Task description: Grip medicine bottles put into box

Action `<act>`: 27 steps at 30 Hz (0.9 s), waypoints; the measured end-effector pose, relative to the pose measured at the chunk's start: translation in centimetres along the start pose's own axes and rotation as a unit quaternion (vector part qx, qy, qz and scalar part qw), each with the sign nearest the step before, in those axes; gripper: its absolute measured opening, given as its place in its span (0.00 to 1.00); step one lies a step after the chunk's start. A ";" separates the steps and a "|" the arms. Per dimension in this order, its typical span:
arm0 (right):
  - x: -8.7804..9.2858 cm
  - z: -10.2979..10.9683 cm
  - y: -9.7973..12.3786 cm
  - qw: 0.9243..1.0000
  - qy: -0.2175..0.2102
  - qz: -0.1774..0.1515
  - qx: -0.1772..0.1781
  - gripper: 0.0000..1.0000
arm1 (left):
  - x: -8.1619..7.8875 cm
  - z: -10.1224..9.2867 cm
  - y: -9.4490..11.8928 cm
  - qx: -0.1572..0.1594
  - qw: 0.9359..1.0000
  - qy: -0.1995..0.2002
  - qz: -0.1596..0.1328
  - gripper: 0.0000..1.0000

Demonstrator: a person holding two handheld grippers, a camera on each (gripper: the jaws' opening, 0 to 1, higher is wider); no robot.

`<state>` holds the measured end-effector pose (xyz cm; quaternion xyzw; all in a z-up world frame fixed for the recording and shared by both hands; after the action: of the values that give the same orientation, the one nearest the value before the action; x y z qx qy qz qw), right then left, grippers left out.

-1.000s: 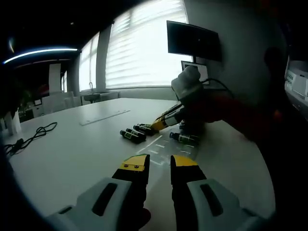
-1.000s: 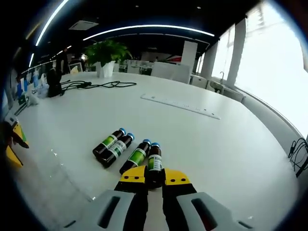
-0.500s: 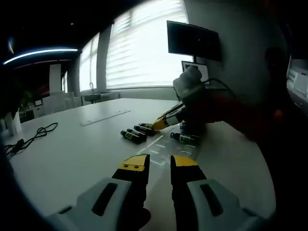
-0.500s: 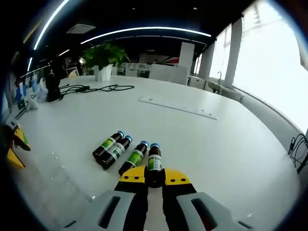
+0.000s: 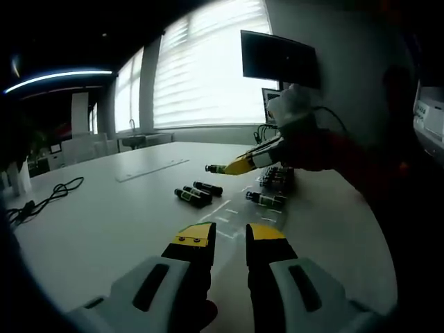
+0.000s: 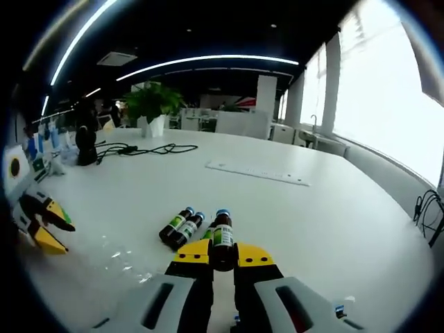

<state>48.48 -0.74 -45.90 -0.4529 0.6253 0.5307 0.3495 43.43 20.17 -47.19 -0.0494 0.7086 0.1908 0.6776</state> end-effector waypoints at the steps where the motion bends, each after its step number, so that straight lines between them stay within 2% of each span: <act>1: 0.0 0.1 0.5 1.000 -0.001 -0.003 -0.002 0.07 | 0.0 0.0 0.0 0.000 1.000 0.000 0.000 0.12; 5: 0.1 0.6 1.9 1.000 0.001 -0.008 -0.011 0.07 | 0.1 0.0 -0.1 0.001 1.000 0.001 0.001 0.12; 9: 1.1 1.7 3.2 1.000 0.006 -0.005 -0.023 0.06 | 0.1 0.0 -0.1 0.001 1.000 0.001 0.002 0.12; 16: 2.1 3.3 4.3 0.999 0.013 0.005 -0.040 0.05 | 0.2 0.0 -0.1 0.003 1.000 0.002 0.004 0.12; 17: 2.3 3.4 4.4 0.999 0.013 0.007 -0.041 0.00 | 0.2 0.0 -0.2 0.003 1.000 0.001 0.005 0.12; 18: 1.5 3.7 4.4 0.999 -0.028 -0.017 -0.040 0.00 | 0.2 0.1 -0.2 0.003 1.000 0.001 0.005 0.12; 19: 2.1 3.3 4.4 0.999 0.000 0.010 -0.040 0.00 | 0.2 0.1 -0.2 0.003 1.000 0.002 0.005 0.12; 22: 2.7 3.3 4.1 0.999 0.008 0.023 -0.047 0.00 | 0.2 0.1 -0.2 0.003 1.000 0.001 0.005 0.12; 27: 2.9 3.0 4.1 0.999 0.001 0.016 -0.042 0.00 | 0.2 0.1 -0.1 0.002 1.000 0.001 0.005 0.12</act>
<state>43.54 1.72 -47.74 -0.4574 0.6101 0.5615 0.3215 43.57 20.15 -47.39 -0.0450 0.7096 0.1929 0.6762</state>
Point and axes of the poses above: the point that each gripper's makers call its tool centre point, and the gripper's own axes: y roughly backward along the fingers, z roughly to its left, x roughly out of its underside, the point moved 5 cm from there along y, roughly backward along the fingers, and after that the axes turned 14 degrees about x, right-handed, at the moved point
